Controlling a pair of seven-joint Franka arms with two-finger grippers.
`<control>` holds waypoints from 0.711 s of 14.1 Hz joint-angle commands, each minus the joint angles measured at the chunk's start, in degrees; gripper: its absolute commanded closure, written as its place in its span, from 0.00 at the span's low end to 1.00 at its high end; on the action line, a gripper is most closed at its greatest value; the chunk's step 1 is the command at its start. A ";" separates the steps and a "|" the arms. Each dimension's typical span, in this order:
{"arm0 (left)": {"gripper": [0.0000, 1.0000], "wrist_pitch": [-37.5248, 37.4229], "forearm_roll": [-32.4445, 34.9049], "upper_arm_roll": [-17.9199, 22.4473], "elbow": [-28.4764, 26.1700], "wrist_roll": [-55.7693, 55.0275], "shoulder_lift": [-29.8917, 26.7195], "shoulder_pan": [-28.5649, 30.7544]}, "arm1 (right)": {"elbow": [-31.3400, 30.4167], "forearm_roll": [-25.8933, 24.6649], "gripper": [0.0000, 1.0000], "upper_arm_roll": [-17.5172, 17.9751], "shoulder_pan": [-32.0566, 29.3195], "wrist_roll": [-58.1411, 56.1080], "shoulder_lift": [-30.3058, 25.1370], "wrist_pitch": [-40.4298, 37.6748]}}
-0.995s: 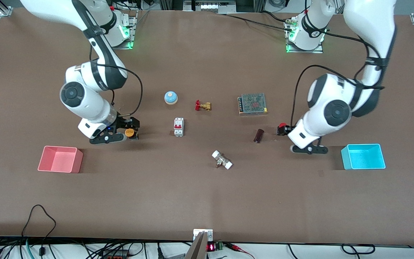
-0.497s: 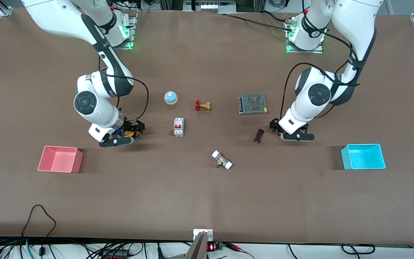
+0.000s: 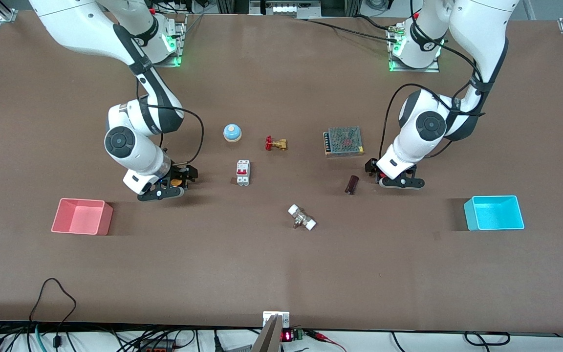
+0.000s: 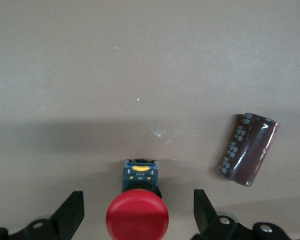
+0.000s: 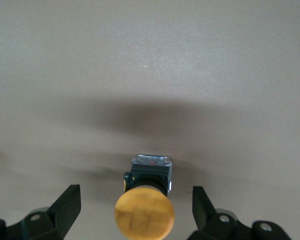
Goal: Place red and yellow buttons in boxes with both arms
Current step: 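Lower and close both grippers on the yellow and red buttons, then carry the yellow button with the right gripper while the left gripper carries red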
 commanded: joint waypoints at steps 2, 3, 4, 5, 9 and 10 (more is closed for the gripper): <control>0.13 2.63 -0.36 0.10 -0.01 0.31 1.54 -0.74 | -0.18 -1.01 0.44 0.02 0.25 0.81 0.42 1.07; 0.15 3.50 -0.18 0.18 0.00 0.40 1.63 -0.83 | -0.18 -1.01 0.55 0.02 0.25 0.81 0.51 1.07; 0.19 3.68 -0.18 0.19 0.00 0.58 1.89 -0.83 | -0.18 -1.01 0.64 0.02 0.25 0.81 0.51 1.07; 0.24 3.68 -0.18 0.19 0.00 0.58 2.16 -0.83 | -0.18 -1.01 0.72 0.02 0.25 0.81 0.51 1.07; 0.58 3.68 -0.09 0.27 -0.09 0.67 2.51 -0.74 | -0.09 -1.01 0.80 0.02 0.25 0.63 0.42 0.90; 0.66 3.68 -0.09 0.36 -0.09 0.67 2.60 -0.74 | 0.34 -1.01 0.80 0.02 0.16 0.19 -0.10 0.72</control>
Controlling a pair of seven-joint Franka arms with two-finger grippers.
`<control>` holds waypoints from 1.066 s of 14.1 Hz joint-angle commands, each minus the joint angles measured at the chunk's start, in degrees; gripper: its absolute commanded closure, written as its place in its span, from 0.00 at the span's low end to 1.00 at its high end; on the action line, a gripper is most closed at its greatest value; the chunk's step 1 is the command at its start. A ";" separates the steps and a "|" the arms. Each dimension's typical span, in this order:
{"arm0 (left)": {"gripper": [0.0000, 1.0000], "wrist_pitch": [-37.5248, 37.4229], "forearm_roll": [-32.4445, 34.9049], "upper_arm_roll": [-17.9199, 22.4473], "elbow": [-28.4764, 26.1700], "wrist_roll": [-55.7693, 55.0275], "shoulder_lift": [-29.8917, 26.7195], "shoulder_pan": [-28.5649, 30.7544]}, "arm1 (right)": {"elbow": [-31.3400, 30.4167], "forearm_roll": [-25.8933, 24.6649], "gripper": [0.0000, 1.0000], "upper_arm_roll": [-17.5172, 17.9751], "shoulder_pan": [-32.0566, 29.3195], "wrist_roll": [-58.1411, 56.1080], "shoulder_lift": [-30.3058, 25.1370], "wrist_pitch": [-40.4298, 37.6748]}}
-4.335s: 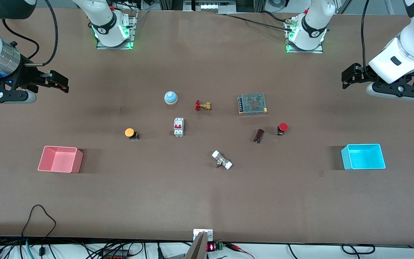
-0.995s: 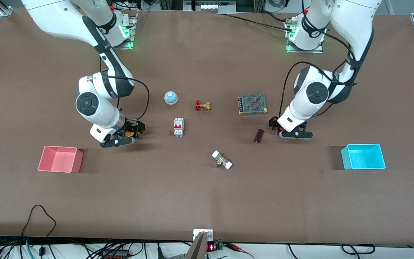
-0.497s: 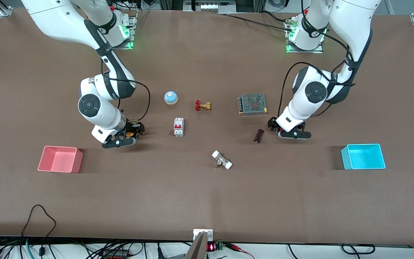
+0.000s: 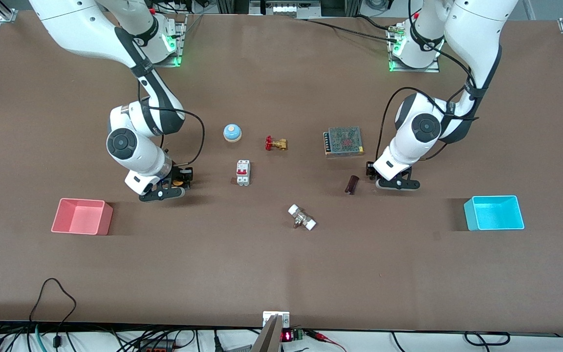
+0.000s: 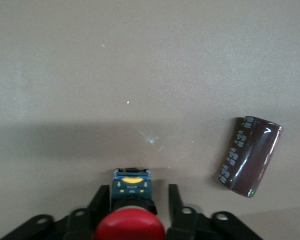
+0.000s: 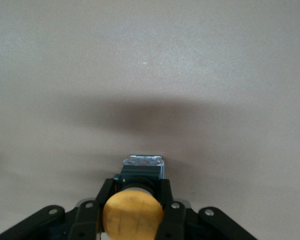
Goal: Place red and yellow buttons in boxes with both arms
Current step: 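Carry the yellow button with the right gripper while the left gripper carries red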
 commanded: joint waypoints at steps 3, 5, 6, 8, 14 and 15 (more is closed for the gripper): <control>0.79 0.51 -0.10 0.53 0.45 0.51 0.12 -0.37 | 2.39 -0.87 0.81 -0.06 -0.37 -0.06 -6.36 -7.82; 0.79 -1.24 -0.18 0.80 1.94 3.04 -1.02 0.24 | 6.34 -0.87 0.80 -0.15 -2.48 -0.94 -9.27 -15.82; 0.79 -3.51 -0.18 1.41 3.17 5.15 -1.90 0.86 | 8.62 -0.87 0.80 -0.33 -3.18 -1.21 -10.24 -18.99; 0.79 -12.19 -0.18 1.85 8.60 9.19 -2.87 3.66 | 13.72 -0.70 0.80 -0.68 -5.64 -2.86 -10.86 -24.18; 0.79 -33.57 -0.10 2.12 26.62 20.36 -2.08 13.76 | 19.45 0.27 0.80 -7.53 -11.18 -17.62 -6.05 -24.47; 0.79 -34.64 0.08 2.20 28.39 21.94 -1.82 15.26 | 20.41 0.79 0.80 -7.62 -12.23 -18.69 -4.38 -23.51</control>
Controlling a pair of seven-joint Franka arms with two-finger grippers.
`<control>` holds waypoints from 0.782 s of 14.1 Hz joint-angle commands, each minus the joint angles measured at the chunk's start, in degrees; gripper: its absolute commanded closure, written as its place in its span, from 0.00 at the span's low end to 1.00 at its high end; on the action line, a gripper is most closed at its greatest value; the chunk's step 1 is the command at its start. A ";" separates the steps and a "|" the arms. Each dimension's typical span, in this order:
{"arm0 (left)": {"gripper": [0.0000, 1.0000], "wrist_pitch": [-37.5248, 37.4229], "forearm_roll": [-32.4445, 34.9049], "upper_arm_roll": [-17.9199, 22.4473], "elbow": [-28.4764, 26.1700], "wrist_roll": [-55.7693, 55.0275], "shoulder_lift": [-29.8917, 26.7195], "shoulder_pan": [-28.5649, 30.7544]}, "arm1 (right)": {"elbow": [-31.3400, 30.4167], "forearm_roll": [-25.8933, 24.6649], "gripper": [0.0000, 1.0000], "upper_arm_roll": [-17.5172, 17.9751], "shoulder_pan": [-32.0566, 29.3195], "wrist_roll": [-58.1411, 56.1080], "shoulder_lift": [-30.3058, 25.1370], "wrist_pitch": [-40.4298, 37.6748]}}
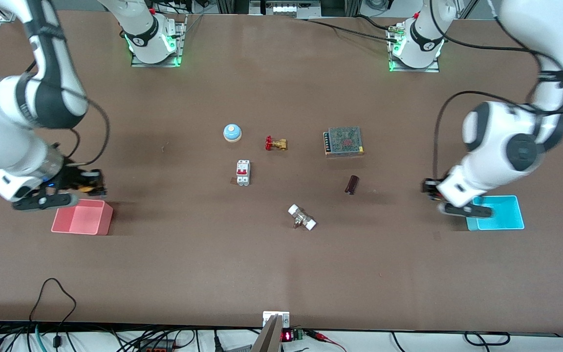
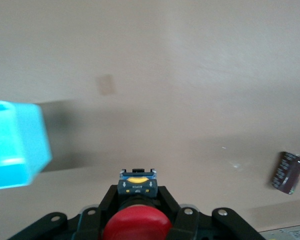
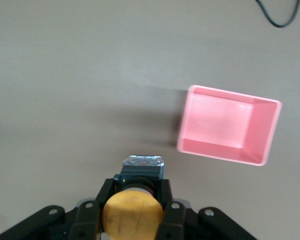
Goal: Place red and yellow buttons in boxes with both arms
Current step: 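Carry the yellow button with the right gripper while the left gripper carries red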
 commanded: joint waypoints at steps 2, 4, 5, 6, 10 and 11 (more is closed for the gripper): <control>0.79 -3.60 3.30 -0.16 8.20 5.85 3.87 6.56 | 3.90 1.45 0.80 -0.41 -2.85 -4.44 6.83 3.24; 0.79 -3.25 4.72 -0.07 11.71 6.64 7.65 9.64 | 3.81 1.54 0.80 -0.41 -4.34 -5.67 9.47 6.75; 0.79 -3.25 4.90 -0.07 13.73 6.73 10.19 11.57 | 3.81 1.72 0.80 -0.41 -5.05 -6.55 10.35 8.07; 0.79 -3.07 4.90 -0.16 14.27 6.82 11.43 13.25 | 3.90 1.63 0.80 -0.41 -5.23 -6.73 11.05 8.95; 0.79 1.66 4.37 -0.16 13.84 9.54 16.09 15.72 | 3.90 3.65 0.80 -0.50 -6.54 -6.73 13.16 10.19; 0.79 2.46 4.20 -0.16 13.84 10.42 16.89 15.90 | 3.90 3.83 0.80 -0.59 -6.64 -6.64 13.43 10.37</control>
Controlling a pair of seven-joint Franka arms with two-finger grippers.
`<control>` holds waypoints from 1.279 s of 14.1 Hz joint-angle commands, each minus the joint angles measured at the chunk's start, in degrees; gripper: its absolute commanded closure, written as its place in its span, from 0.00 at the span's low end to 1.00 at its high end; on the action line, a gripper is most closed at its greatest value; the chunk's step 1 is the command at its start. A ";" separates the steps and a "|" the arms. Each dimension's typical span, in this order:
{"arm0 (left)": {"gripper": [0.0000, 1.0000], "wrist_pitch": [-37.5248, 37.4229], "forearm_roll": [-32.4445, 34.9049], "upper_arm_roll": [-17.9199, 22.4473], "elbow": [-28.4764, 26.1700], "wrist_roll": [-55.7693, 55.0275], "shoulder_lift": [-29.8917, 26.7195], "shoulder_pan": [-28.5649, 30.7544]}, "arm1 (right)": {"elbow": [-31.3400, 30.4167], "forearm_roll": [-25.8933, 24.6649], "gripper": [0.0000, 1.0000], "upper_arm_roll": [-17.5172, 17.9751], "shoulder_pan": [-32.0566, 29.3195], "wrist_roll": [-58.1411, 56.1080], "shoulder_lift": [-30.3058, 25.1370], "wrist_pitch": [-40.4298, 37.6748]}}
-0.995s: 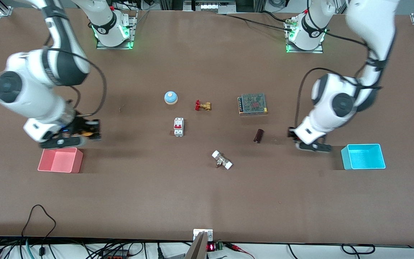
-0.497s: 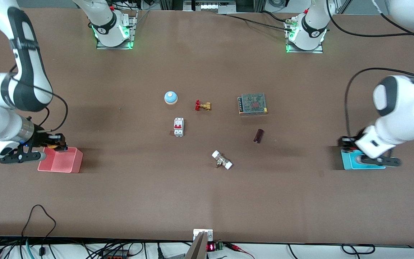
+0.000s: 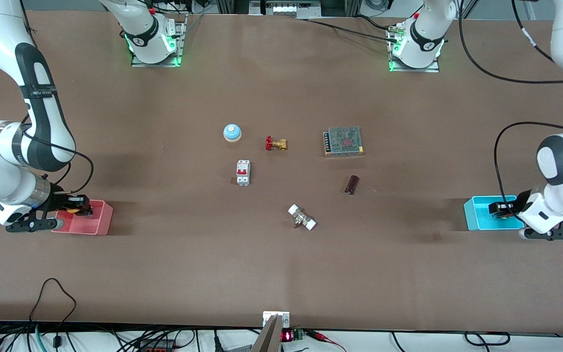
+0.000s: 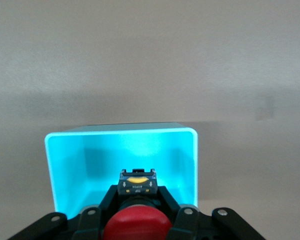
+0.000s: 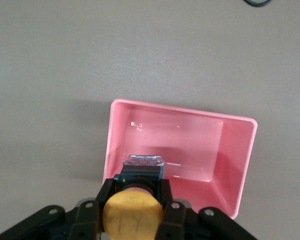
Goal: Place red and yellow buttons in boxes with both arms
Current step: 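Lower the red button into the cyan box and open the left gripper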
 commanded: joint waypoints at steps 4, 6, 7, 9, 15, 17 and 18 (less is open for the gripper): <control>0.79 1.37 0.14 -0.78 0.57 2.57 2.98 1.42 | 1.59 2.79 0.80 -1.22 -1.20 -1.45 3.55 2.84; 0.78 1.45 0.14 -0.70 0.30 2.65 3.50 1.77 | 1.59 2.88 0.80 -1.40 -1.29 -1.54 4.25 3.03; 0.78 1.80 0.23 -0.70 0.30 2.74 3.85 1.94 | 1.59 2.88 0.80 -1.40 -1.29 -1.45 4.52 3.11; 0.78 1.98 0.14 -0.78 0.21 3.35 4.03 2.73 | 1.59 2.97 0.80 -1.40 -1.64 -1.45 5.13 3.11; 0.74 3.74 0.06 -1.05 0.12 3.36 5.44 2.82 | 1.59 2.88 0.78 -1.31 -1.64 -1.54 6.36 4.69; 0.72 3.74 0.06 -1.13 0.12 3.36 5.44 2.74 | 1.59 2.88 0.74 -1.40 -1.64 -2.32 6.36 4.70; 0.68 3.74 0.06 -1.13 0.12 3.36 5.44 2.74 | 1.51 2.97 0.71 -1.40 -1.73 -2.59 6.45 4.78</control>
